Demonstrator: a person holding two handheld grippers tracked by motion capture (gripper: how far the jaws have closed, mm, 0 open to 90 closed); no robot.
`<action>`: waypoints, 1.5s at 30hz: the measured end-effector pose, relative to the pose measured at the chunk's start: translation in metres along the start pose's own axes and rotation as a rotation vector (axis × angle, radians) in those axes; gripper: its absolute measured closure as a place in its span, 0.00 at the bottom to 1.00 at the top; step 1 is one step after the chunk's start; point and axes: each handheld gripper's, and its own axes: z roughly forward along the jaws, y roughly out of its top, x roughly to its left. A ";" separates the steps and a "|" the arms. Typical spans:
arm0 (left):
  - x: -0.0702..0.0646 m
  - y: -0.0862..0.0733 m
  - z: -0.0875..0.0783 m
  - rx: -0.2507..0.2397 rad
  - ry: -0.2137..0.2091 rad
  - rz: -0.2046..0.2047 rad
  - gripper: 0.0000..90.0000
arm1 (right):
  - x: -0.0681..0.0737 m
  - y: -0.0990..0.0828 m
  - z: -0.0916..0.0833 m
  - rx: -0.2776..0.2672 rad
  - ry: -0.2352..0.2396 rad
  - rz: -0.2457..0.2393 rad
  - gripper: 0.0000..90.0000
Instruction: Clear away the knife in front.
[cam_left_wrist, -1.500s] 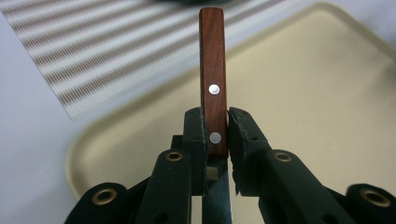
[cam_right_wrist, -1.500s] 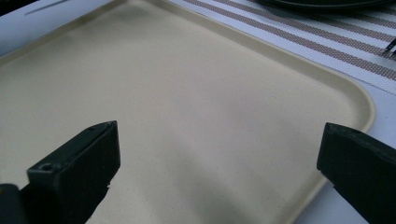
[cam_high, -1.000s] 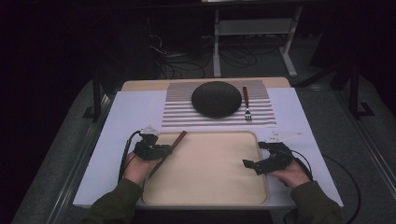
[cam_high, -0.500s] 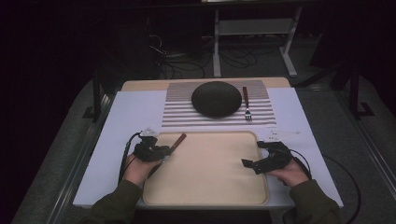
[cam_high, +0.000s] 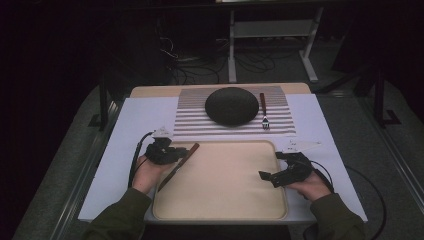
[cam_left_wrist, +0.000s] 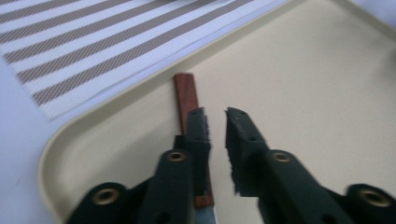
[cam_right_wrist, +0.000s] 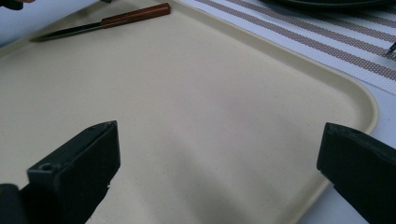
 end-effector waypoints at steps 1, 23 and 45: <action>0.000 0.002 0.002 0.007 -0.009 0.002 0.99 | 0.000 0.000 0.000 0.002 -0.001 0.002 0.00; -0.006 0.010 0.039 0.106 -0.035 0.048 1.00 | 0.000 -0.002 -0.002 -0.006 0.000 0.008 0.00; 0.008 0.010 0.038 0.095 0.008 0.038 1.00 | 0.000 0.000 0.000 -0.008 0.003 0.016 0.00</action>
